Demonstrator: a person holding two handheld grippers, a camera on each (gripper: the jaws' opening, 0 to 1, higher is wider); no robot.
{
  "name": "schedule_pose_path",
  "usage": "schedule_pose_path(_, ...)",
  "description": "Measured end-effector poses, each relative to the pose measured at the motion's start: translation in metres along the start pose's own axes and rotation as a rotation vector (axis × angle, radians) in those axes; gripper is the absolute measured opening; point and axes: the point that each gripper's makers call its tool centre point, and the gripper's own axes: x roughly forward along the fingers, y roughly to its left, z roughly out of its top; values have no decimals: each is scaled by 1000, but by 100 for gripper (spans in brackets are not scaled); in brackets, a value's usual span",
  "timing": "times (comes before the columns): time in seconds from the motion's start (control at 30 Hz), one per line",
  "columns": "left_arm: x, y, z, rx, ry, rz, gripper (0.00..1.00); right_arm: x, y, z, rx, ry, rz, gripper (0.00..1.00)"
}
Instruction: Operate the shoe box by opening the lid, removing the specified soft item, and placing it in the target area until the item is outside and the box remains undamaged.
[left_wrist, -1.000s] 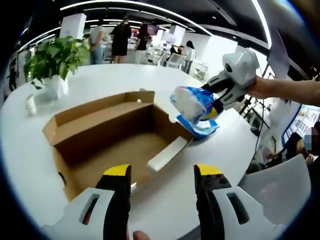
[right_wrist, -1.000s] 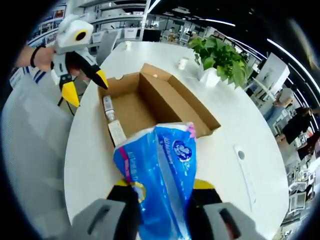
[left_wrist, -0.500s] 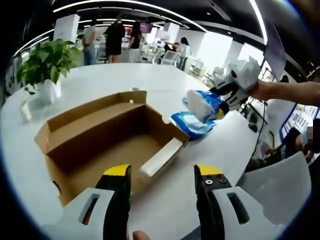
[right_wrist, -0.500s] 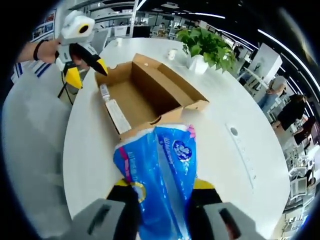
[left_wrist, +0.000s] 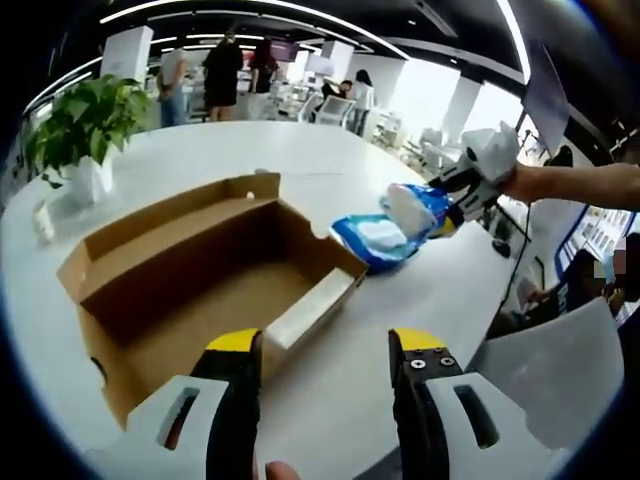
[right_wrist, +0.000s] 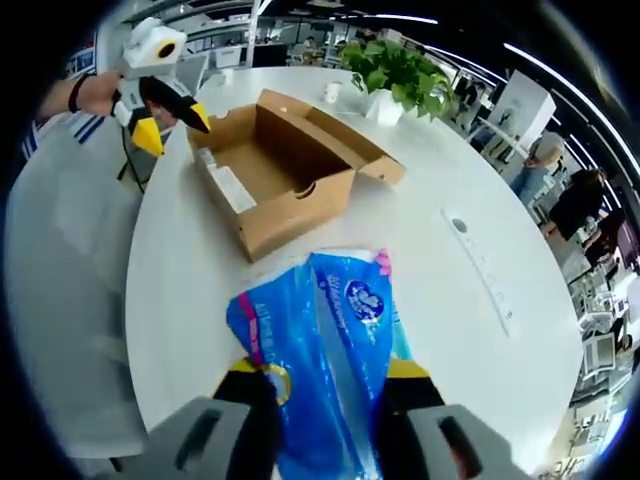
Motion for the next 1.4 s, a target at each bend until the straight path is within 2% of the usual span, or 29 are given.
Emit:
schedule_pose_path(0.3, -2, 6, -5, -14, 8, 11, 52, -2, -1, -18, -25, 29, -7, 33)
schedule_pose_path(0.63, -1, 6, -11, -19, 16, 17, 52, -9, -12, -55, -45, 85, -11, 33)
schedule_pose_path(0.8, -1, 5, -12, -19, 21, 20, 52, -17, -15, -68, -49, 108, -16, 33)
schedule_pose_path(1.4, -7, 10, -16, -37, 19, 57, 52, -27, -42, -109, -34, 168, -28, 34)
